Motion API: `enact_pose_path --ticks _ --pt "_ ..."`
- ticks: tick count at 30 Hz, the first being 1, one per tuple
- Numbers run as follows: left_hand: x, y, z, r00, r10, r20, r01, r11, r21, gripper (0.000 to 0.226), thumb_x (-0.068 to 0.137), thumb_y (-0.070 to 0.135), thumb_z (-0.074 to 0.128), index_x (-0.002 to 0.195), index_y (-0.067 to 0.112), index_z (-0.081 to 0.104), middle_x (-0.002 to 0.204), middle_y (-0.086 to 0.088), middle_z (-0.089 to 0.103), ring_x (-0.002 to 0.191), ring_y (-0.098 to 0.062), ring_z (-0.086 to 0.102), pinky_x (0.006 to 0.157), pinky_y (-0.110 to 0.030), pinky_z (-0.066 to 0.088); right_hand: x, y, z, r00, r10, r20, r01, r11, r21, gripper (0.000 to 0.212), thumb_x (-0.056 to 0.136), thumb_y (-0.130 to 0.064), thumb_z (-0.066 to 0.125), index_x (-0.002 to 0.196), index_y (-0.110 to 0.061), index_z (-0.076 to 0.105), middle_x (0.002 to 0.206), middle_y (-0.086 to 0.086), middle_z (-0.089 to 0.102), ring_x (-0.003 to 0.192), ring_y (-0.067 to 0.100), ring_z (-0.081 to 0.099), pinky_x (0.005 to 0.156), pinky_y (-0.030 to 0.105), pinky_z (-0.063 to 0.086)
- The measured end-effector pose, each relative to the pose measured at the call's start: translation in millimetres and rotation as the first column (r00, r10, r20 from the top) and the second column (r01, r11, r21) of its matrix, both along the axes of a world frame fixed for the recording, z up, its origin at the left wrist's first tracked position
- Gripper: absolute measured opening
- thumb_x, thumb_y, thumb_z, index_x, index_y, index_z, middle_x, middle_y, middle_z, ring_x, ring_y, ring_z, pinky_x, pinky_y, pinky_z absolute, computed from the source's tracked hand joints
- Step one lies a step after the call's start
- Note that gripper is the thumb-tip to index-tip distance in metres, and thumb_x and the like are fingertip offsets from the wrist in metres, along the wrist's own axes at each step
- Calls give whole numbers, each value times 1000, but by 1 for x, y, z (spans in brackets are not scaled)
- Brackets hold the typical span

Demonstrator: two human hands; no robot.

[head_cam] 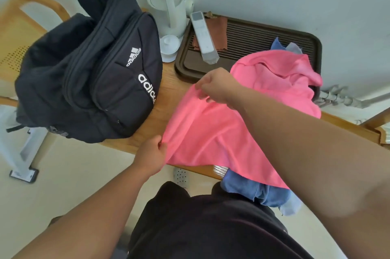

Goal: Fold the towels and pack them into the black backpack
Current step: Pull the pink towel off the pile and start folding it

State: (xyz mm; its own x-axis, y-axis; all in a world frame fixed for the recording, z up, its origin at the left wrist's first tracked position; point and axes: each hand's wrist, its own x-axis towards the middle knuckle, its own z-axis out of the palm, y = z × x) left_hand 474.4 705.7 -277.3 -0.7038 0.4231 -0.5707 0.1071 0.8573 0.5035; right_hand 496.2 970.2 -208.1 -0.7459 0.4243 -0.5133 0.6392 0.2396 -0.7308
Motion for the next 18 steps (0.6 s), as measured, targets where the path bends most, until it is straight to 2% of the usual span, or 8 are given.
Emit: enact_pose_path --ticks 2,4,7,9,10,12,15,18 --pt "2 -4 1 994 107 15 -107 994 23 30 104 28 41 84 9 52 78 -10 55 67 -24 52 58 -36 43 -5 -6 0 997 27 -69 -23 998 55 15 81 -5 64 90 -4 77 80 11 74 64 21 67 55 27 53" --pt "3 -1 7 977 215 -3 -214 974 77 31 106 28 38 86 9 51 80 -9 54 70 -23 51 63 -36 42 -12 -14 2 992 63 -106 -51 992 115 17 78 -9 74 94 -7 73 79 0 67 61 15 58 45 18 41" --pt "-1 7 17 951 296 -93 -273 940 205 28 106 25 38 86 9 49 79 -7 52 73 -24 50 66 -38 40 -21 -17 -1 989 145 -9 -139 961 237 37 82 -18 78 115 -14 64 97 -5 57 82 18 58 63 23 43" --pt "-6 11 22 945 292 -148 -254 940 229 25 106 24 38 87 10 46 78 -6 51 73 -23 50 67 -40 41 -25 -16 -3 955 259 142 -294 876 381 21 96 -22 61 106 -5 68 93 4 58 83 25 56 67 28 41" --pt "-9 12 23 946 284 -158 -245 942 228 22 106 24 38 91 11 47 82 -6 54 76 -23 54 70 -42 45 -25 -17 -3 926 302 226 -371 833 411 28 102 -25 51 96 -2 66 91 9 58 81 28 55 66 30 40" --pt "-13 14 23 947 268 -179 -227 949 220 16 106 23 39 101 11 49 90 -7 58 84 -26 59 76 -44 51 -22 -17 1 864 362 350 -489 771 408 33 106 -27 42 98 -4 64 95 12 58 86 31 54 70 32 40" --pt "-15 15 18 944 216 -250 -169 966 198 10 106 20 42 104 13 49 93 -4 59 87 -28 59 76 -42 49 -16 -10 -4 871 355 341 -481 759 439 26 103 -16 40 103 -7 64 99 10 59 93 31 58 71 33 39" --pt "-14 16 13 956 123 -267 -77 981 176 6 101 23 53 103 17 51 88 0 59 85 -27 60 72 -38 47 -11 -4 -12 926 243 291 -364 782 506 20 96 -11 44 85 -16 60 101 9 58 87 30 59 63 33 41"
